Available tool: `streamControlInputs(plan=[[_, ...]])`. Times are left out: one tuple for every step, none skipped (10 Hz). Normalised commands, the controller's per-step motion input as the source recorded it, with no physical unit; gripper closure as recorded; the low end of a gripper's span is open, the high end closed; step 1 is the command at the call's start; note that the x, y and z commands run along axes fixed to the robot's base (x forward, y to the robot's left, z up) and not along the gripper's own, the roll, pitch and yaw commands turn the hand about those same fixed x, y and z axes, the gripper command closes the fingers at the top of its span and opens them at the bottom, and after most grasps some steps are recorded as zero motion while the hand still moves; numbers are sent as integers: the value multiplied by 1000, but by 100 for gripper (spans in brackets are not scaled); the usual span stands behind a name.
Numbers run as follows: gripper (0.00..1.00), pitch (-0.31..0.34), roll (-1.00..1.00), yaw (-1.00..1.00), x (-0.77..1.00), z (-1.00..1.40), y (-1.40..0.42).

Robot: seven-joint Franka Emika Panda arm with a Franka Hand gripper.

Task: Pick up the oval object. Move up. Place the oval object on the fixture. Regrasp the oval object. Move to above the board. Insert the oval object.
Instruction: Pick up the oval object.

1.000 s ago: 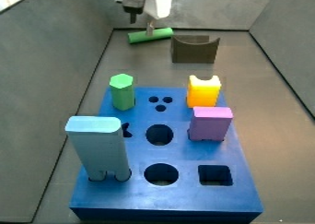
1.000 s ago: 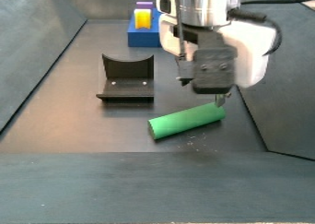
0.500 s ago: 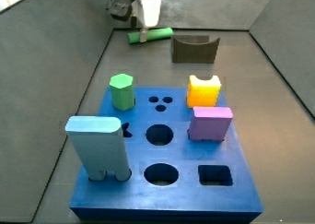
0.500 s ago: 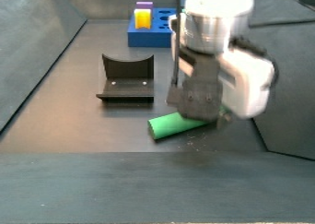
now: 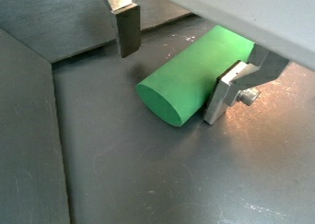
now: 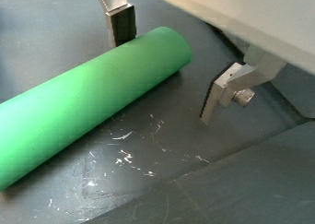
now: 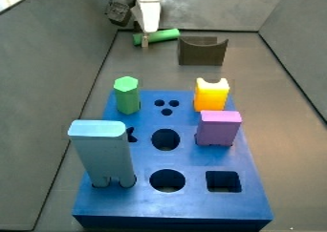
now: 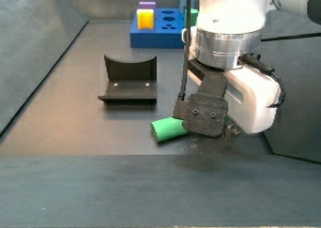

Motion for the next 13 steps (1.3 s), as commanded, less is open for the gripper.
streamControlInputs(plan=[[0, 0, 4, 0, 0, 0, 0], [100, 0, 0, 0, 0, 0, 0], [100, 0, 0, 0, 0, 0, 0], [100, 0, 0, 0, 0, 0, 0], [100, 0, 0, 0, 0, 0, 0], [100, 0, 0, 0, 0, 0, 0], [100, 0, 0, 0, 0, 0, 0], [100, 0, 0, 0, 0, 0, 0], [100, 0, 0, 0, 0, 0, 0], [100, 0, 0, 0, 0, 0, 0], [100, 0, 0, 0, 0, 0, 0], [100, 0, 0, 0, 0, 0, 0], [100, 0, 0, 0, 0, 0, 0]])
